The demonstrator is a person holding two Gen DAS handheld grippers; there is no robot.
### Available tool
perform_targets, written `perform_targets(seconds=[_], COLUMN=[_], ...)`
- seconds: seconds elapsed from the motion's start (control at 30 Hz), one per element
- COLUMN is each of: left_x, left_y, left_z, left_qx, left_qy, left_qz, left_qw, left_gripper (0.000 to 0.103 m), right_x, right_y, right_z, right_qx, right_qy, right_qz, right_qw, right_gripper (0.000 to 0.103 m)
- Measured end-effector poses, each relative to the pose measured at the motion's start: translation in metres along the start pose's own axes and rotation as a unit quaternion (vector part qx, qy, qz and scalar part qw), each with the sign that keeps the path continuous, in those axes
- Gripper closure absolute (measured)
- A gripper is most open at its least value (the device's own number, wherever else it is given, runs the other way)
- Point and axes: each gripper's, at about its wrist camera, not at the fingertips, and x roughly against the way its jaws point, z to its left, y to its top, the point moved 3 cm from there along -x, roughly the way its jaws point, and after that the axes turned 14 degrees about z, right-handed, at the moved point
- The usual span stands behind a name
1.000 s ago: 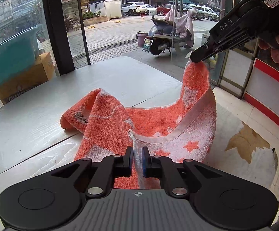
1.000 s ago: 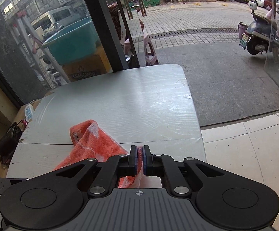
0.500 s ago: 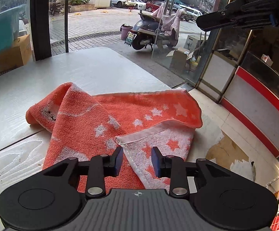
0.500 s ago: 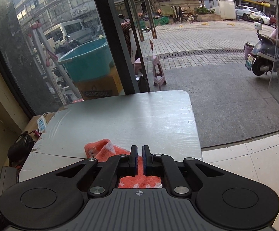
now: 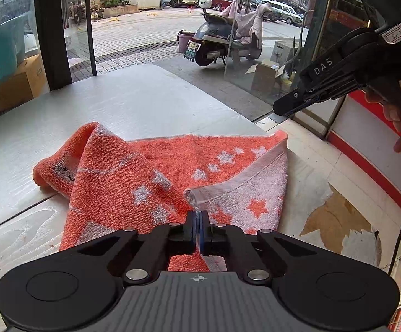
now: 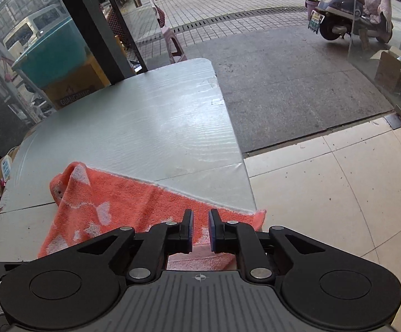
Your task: Fold towel
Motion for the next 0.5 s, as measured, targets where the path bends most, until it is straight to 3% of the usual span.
perform_targets(seconds=[0.13,0.23,0.3,0.5], left_x=[0.004,0.005,0.008,0.019], left_y=[-0.001,-0.002,-0.003,-0.006], left_z=[-0.011,-0.014,-0.016,-0.025], left_qx=[-0.019,-0.024,-0.026,-0.048], left_qy=[-0.009,-0.023,-0.038,-0.068], left_qz=[-0.005,-0.004,-0.006,-0.025], left_qw=[0.9998,0.9994,0.9989,0.9962], left_gripper=[0.101,0.101,0.101,0.101], right_x=[-0.016,-0.016,-0.017,-0.025], right_y=[0.006,0.009,0.01,0.015], right_z=[-0.023,-0.035,-0.045,-0.057], right_qx=[-0.051,-0.076,-0.094,-0.111], right_qy=[-0.008,-0.017,-0.015,0.017], right_qz=[0.025,0.029,0.037,0.069], right_qw=[0.998,0.997,0.995,0.991], right_gripper=[0.087,0.079,0.074,0.072])
